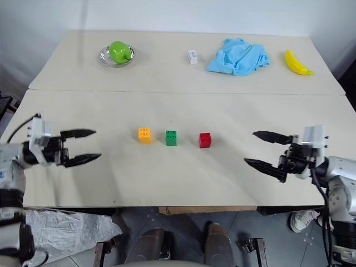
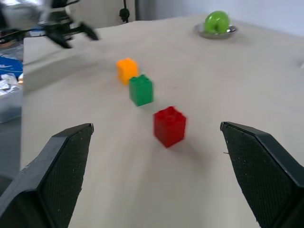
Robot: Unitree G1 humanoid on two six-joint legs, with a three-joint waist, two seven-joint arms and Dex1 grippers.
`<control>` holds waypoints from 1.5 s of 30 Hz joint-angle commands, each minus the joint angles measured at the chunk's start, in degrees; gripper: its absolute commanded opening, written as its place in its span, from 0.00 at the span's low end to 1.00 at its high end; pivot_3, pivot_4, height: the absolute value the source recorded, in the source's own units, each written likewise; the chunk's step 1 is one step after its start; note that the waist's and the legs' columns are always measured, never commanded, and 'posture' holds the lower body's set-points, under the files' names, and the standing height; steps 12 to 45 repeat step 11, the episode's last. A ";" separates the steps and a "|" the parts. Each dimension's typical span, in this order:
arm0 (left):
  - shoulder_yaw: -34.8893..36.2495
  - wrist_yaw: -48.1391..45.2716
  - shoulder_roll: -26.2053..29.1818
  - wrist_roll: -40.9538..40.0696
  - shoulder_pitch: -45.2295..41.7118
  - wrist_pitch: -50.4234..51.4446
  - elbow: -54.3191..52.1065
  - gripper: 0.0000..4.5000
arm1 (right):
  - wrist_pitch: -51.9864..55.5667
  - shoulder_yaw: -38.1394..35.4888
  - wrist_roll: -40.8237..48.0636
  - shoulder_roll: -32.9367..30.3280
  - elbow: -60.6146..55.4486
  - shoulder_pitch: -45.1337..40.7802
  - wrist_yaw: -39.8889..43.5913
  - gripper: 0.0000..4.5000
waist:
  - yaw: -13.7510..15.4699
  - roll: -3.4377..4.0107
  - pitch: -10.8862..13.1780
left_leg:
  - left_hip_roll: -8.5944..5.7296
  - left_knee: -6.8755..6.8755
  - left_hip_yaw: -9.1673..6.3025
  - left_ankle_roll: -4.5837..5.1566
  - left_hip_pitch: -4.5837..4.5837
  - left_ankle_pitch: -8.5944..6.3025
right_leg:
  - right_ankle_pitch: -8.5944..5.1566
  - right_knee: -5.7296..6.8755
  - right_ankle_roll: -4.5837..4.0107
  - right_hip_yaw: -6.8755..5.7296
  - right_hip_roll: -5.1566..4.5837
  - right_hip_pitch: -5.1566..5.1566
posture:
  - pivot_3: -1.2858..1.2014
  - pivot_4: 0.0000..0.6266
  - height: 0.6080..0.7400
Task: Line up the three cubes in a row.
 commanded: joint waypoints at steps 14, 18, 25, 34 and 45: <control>-0.28 9.80 -0.37 0.63 -0.39 -6.67 -1.03 0.99 | -1.01 3.34 -1.89 1.15 0.91 -4.28 3.58 1.00 | 1.44 0.08 0.02 | -0.08 0.04 -0.12 -0.08 0.04 -0.04 | 0.01 0.00 -0.01 -0.09 -0.09 0.10 | 0.52 0.24 1.00; -0.28 9.80 -0.37 0.63 -0.39 -6.67 -1.03 0.99 | -1.01 3.34 -1.89 1.15 0.91 -4.28 3.58 1.00 | 1.44 0.08 0.02 | -0.08 0.04 -0.12 -0.08 0.04 -0.04 | 0.01 0.00 -0.01 -0.09 -0.09 0.10 | 0.52 0.24 1.00; -0.28 9.80 -0.37 0.63 -0.39 -6.67 -1.03 0.99 | -1.01 3.34 -1.89 1.15 0.91 -4.28 3.58 1.00 | 1.44 0.08 0.02 | -0.08 0.04 -0.12 -0.08 0.04 -0.04 | 0.01 0.00 -0.01 -0.09 -0.09 0.10 | 0.52 0.24 1.00; -0.28 9.80 -0.37 0.63 -0.39 -6.67 -1.03 0.99 | -1.01 3.34 -1.89 1.15 0.91 -4.28 3.58 1.00 | 1.44 0.08 0.02 | -0.08 0.04 -0.12 -0.08 0.04 -0.04 | 0.01 0.00 -0.01 -0.09 -0.09 0.10 | 0.52 0.24 1.00; -0.28 9.80 -0.37 0.63 -0.39 -6.67 -1.03 0.99 | -1.01 3.34 -1.89 1.15 0.91 -4.28 3.58 1.00 | 1.44 0.08 0.02 | -0.08 0.04 -0.12 -0.08 0.04 -0.04 | 0.01 0.00 -0.01 -0.09 -0.09 0.10 | 0.52 0.24 1.00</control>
